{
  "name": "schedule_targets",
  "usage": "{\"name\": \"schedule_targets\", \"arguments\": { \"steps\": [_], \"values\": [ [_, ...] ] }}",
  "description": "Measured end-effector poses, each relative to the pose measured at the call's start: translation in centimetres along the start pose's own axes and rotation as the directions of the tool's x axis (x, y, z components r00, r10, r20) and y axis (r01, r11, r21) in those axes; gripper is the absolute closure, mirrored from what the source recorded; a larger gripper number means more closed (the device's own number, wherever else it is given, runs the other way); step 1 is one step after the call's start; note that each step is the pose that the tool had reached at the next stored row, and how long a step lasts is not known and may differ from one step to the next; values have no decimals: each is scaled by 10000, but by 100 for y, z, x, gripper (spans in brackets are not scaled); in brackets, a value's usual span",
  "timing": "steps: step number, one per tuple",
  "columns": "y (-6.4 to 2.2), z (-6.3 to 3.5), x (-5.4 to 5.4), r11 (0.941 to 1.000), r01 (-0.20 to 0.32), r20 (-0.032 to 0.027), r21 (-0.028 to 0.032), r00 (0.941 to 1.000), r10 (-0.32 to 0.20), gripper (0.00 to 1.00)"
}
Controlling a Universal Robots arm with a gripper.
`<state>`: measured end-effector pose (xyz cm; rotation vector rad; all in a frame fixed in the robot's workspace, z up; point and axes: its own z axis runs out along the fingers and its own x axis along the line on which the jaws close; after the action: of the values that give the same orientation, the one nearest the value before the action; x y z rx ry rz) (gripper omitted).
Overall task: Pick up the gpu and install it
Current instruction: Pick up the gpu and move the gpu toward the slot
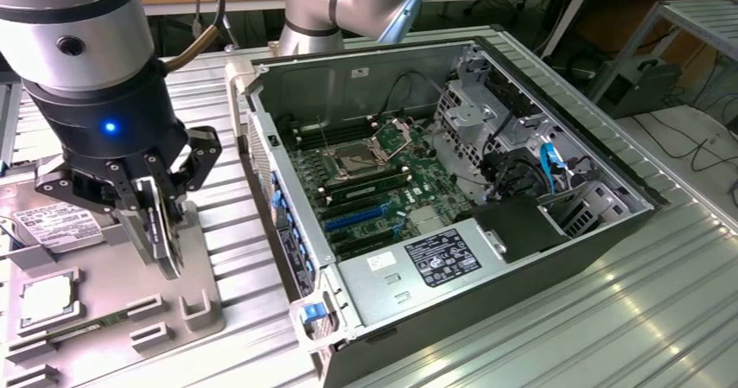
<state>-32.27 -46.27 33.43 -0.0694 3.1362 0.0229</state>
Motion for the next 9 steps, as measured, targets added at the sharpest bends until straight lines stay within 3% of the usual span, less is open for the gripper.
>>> {"name": "schedule_targets", "arguments": {
  "steps": [9],
  "values": [
    [-4,-63,0,10000,0,1,0,10000,0,72]
  ]
}}
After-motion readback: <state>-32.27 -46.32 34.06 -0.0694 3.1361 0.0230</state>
